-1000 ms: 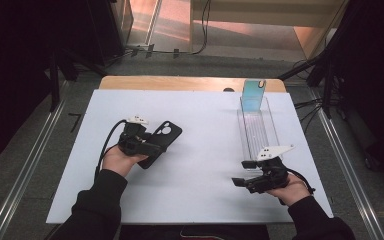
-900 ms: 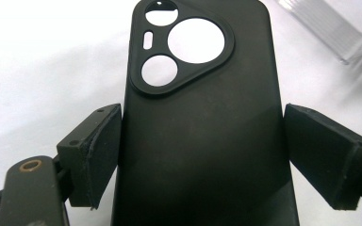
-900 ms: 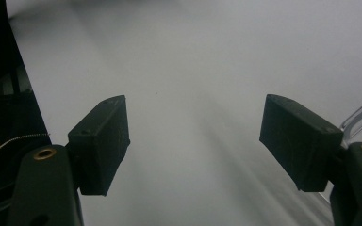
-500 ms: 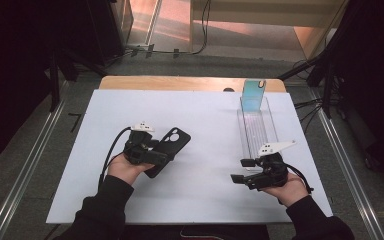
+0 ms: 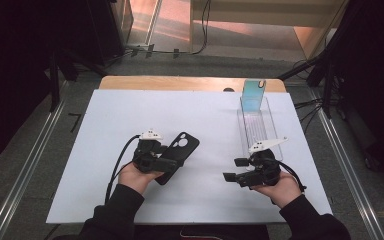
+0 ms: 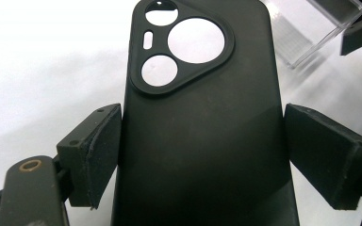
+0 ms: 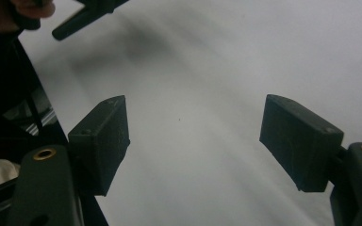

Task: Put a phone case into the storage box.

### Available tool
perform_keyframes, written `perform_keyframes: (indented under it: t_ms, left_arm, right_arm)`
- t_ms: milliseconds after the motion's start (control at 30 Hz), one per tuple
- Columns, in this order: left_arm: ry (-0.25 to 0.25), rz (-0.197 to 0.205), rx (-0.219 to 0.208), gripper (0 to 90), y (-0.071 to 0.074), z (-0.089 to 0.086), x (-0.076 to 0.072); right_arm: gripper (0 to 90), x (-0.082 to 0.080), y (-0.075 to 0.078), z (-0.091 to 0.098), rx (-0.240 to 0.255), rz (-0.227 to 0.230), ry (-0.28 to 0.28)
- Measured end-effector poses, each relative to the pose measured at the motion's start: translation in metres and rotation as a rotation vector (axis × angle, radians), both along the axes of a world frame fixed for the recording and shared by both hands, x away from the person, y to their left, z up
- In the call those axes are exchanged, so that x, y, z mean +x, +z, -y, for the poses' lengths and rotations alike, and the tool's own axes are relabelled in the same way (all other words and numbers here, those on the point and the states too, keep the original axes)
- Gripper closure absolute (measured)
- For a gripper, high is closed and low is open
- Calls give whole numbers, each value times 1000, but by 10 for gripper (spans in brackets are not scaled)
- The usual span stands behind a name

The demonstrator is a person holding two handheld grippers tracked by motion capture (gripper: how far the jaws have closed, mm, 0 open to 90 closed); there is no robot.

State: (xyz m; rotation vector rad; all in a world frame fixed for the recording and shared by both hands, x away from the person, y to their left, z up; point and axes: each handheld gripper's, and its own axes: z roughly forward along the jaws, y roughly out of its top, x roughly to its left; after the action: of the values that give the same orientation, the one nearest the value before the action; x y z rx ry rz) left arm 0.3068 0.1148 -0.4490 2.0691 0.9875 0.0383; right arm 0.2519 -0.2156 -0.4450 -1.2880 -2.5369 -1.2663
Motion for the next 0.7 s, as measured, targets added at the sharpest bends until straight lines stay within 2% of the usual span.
perform_keyframes:
  t_ms: [233, 433, 700]
  left_arm:
    - [45, 30, -50, 149, -6, 7, -3]
    - [67, 123, -75, 148, -12, 10, -8]
    - [87, 180, -90, 148, -18, 14, -13]
  right_arm:
    - [223, 5, 8, -6, 15, -8, -39]
    - [223, 9, 16, -12, 29, 8, -52]
    - [223, 16, 22, -23, 39, 17, -73]
